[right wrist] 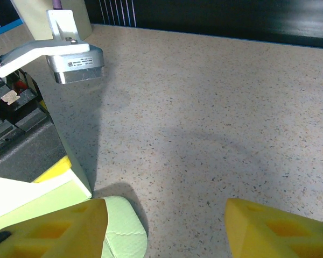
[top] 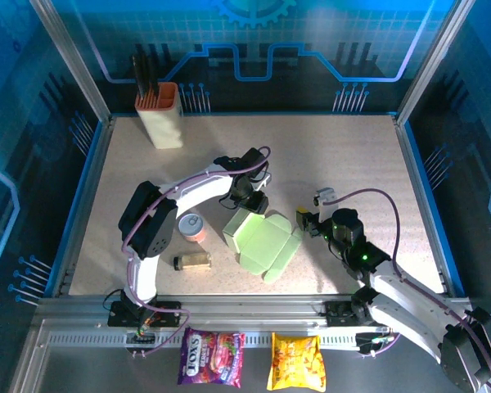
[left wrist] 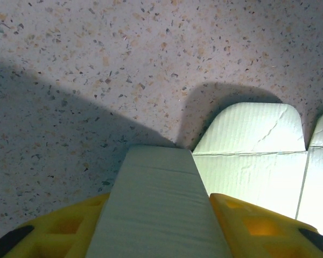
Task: Fold the paper box
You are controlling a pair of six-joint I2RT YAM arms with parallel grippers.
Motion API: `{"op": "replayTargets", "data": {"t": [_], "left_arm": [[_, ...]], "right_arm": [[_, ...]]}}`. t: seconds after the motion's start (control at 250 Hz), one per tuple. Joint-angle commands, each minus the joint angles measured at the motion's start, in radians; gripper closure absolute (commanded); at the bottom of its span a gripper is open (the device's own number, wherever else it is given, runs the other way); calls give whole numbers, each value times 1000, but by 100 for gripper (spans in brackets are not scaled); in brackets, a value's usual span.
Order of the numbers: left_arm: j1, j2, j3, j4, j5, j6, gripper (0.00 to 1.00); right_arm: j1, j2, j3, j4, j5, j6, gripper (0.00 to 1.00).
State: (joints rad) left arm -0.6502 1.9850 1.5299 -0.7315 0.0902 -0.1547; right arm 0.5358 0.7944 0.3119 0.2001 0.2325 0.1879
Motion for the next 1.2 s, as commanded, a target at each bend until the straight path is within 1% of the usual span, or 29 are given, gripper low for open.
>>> {"op": "replayTargets", "data": {"t": [0.0,0.044,0.084,0.144,0.228,0.256,0.324,0.392,0.627,0.803,0.875,1.003,1.195], "left_arm": [[-8,-8,2,-8,-23,7,69],[-7,-9,5,-13,-24,4,67],[-8,-11,9,-15,-24,-1,63],[-8,-11,17,-14,-24,-9,52],[-14,-6,23,-8,-26,-15,34],[-17,-1,26,-8,-24,-16,30],[-21,17,47,-20,-28,-17,24],[-28,34,62,-30,-27,-13,23],[-31,80,97,-84,-53,11,22],[-30,108,119,-103,-53,16,28],[-31,112,120,-100,-55,15,31],[-31,113,120,-93,-53,13,41],[-31,112,119,-94,-62,17,51]], "right_arm": [[-8,-8,-5,-7,13,4,40],[-8,-8,-5,-7,13,4,40],[-8,-7,-5,-7,15,4,40],[-8,-5,-5,-7,13,4,40],[-8,-3,-6,-6,13,4,40],[-8,-2,-6,-5,13,5,40],[-8,0,-5,-4,11,4,40],[-8,1,-6,-5,10,5,40],[-8,0,-13,-4,8,7,39],[-8,2,-15,-1,9,8,39],[-8,0,-15,-5,7,11,39],[-8,-7,-19,-10,9,13,39],[-8,-17,-20,-18,11,13,39]]}}
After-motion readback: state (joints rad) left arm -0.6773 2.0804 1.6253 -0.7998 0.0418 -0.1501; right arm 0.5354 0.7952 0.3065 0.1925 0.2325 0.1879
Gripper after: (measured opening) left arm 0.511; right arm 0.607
